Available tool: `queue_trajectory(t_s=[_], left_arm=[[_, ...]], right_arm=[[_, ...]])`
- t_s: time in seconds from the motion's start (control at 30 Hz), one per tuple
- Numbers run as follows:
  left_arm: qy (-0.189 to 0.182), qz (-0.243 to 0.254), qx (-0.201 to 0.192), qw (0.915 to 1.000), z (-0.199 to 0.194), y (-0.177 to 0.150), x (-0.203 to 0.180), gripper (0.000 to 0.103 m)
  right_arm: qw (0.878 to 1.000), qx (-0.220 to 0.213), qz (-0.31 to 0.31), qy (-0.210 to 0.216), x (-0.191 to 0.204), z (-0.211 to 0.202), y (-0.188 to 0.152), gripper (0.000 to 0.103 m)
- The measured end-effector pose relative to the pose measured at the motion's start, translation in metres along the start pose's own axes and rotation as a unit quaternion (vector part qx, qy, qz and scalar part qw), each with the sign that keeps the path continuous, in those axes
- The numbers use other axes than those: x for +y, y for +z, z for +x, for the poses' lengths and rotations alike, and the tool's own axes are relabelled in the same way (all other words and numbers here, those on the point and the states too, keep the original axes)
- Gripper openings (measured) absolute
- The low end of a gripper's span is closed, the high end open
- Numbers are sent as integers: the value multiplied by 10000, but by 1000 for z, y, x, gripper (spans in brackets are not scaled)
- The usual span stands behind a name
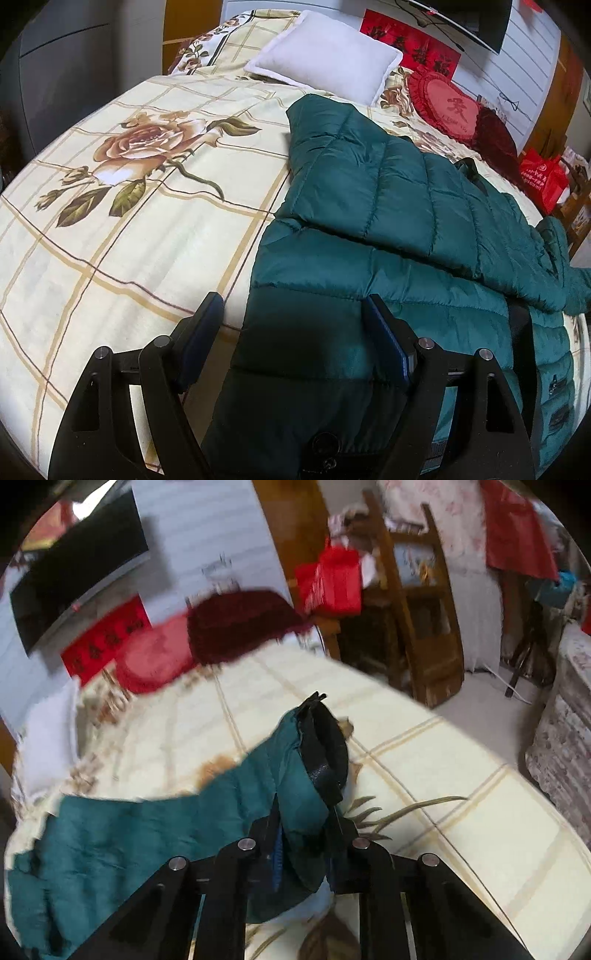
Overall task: Fold large clothes
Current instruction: 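Carry the held sleeve across the jacket body with the right tool and release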
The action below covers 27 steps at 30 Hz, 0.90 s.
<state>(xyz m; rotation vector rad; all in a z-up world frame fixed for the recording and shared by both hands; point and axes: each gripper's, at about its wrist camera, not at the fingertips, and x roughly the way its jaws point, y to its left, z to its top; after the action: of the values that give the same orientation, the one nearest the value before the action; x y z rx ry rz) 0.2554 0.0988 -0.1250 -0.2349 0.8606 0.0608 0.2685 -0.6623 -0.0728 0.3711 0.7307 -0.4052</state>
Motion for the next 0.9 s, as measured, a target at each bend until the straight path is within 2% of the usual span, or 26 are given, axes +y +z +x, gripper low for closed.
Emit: queue_trajectory(t_s=[0.03,0.13,0.23,0.37,0.4,0.5,0.6,0.77,0.83,0.9], left_arm=[[-30,-24,12,10000,1,0,1,79],[-99,-79,39,9999,1,0,3,79],[-137,-114,64,9998,1,0,4,79],[-74,-98,80,9999,-2,2,3,78],[-24,-44,107,9999,-4,6,-1,78],[-258,209,-88,9994,-19,21,-16,78],[-385,472,-280,9978,-26,41,-40,78],[-961,484,141,9941,-6,60,-83,78],[-1204,602,352,9903,5,59,-108,78],[-1513,622,511,9852,10,55,-124,78]], right_arm=[[9999,-88,37,95,1,-12,1,16],[9960,-365,148,804,16,-61,-2,15],[9829,-492,125,1771,51,-106,-14,15],[9573,-427,71,2859,105,-141,-42,15],[9478,-355,70,3169,122,-146,-54,15],[9260,-134,19,3772,168,-151,-88,15],[9124,160,-12,4091,210,-134,-123,15],[8970,674,263,4360,263,-95,-183,16],[9037,855,75,4194,285,-86,-209,16],[9103,1039,-211,4001,300,-76,-218,16]])
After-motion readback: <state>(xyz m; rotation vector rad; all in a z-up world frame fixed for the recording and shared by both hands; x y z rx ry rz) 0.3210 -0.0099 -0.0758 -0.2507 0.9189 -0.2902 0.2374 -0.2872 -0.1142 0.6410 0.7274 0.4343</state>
